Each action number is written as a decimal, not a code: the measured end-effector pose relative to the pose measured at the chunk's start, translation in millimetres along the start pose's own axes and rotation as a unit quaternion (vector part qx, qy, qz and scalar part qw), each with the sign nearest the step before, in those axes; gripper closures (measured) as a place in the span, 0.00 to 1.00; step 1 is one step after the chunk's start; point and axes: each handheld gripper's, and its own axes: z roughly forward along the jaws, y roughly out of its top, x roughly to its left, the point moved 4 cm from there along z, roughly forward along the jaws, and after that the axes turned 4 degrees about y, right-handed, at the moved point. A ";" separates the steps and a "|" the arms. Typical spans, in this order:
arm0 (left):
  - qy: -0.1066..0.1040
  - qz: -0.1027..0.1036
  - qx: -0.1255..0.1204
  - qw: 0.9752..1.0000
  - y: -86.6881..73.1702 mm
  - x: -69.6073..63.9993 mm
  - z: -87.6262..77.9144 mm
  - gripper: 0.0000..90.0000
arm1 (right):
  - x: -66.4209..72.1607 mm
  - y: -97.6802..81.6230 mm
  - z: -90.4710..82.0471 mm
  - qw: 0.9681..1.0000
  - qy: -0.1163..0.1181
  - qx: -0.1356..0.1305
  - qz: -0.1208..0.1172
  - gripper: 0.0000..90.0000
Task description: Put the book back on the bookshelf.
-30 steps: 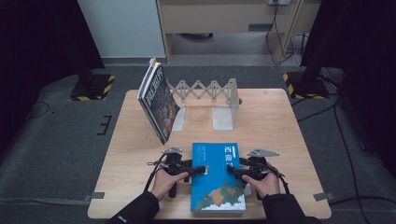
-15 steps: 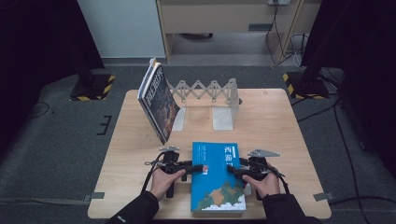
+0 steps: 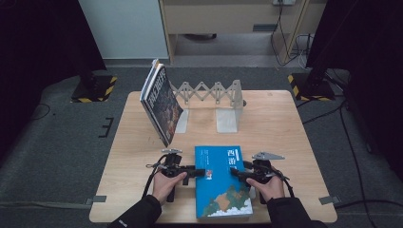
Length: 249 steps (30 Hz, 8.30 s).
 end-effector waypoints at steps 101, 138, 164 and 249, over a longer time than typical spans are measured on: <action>-0.026 0.033 -0.073 0.996 43.4 -33.9 -7.2 0.61 | -6.7 19.6 -11.4 0.996 0.040 -0.062 0.052 0.57; -0.049 0.028 -0.092 0.994 56.1 -41.7 -2.7 0.65 | -6.8 28.7 -11.9 0.997 0.045 -0.061 0.031 0.57; -0.067 0.065 -0.104 0.990 56.1 -51.3 -11.4 0.67 | -4.6 23.8 2.0 0.989 0.121 -0.062 0.060 0.27; 0.005 0.096 -0.213 0.972 101.9 -73.3 -114.1 0.66 | -54.8 31.2 -52.1 0.996 -0.062 -0.056 -0.017 0.32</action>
